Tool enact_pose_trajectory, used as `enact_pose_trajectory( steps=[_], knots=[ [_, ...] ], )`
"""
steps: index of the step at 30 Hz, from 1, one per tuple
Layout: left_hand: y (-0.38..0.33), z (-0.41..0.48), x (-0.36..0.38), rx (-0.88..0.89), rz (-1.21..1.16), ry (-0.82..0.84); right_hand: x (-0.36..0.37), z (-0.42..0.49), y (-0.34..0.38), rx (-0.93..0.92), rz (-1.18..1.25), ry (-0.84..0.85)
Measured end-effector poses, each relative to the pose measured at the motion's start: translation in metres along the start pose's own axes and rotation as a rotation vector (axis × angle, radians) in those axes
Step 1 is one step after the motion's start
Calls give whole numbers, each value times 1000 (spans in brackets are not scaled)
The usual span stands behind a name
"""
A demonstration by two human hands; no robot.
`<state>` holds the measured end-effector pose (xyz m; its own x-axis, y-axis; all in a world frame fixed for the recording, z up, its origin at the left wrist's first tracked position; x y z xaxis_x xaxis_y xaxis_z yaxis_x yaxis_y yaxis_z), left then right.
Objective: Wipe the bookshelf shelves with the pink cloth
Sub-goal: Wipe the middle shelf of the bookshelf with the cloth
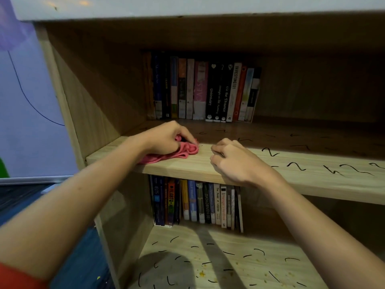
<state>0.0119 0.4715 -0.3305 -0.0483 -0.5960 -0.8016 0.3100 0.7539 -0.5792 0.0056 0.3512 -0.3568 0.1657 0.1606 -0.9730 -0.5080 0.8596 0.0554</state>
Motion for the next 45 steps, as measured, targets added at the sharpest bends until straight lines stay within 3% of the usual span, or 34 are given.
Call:
enact_pose_trajectory(
  steps=[8,15,21,26,29,35,41,45],
  knots=[
    [-10,29,7,-13,93,-116,-1,-1,1,14,-4,6],
    [-8,7,3,42,64,31,-1,-2,1,16,-7,15],
    [-12,38,8,-7,118,-94,-2,-2,1,18,6,7],
    [-13,7,7,94,59,78,0,0,0,12,-13,13],
    [-7,3,1,60,62,147,1,0,2,-8,-47,22],
    [-8,33,7,-7,124,-112,0,-1,2,-4,-41,27],
    [-14,-14,4,104,12,109,2,1,2,-4,-64,21],
    [-7,-5,-3,32,106,-9,1,1,2,4,-76,22]
  ],
)
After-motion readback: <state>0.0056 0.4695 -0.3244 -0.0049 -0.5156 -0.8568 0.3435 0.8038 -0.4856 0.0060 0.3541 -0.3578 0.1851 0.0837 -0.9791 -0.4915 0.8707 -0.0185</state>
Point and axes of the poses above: each hand's wrist, its own z-axis towards the middle knuckle, its own x-axis out of the palm, y = z × x, the point moved 10 cm from there along z, towards the middle knuckle, and after that the axes turned 13 degrees about -z, right-handed, at the moved point
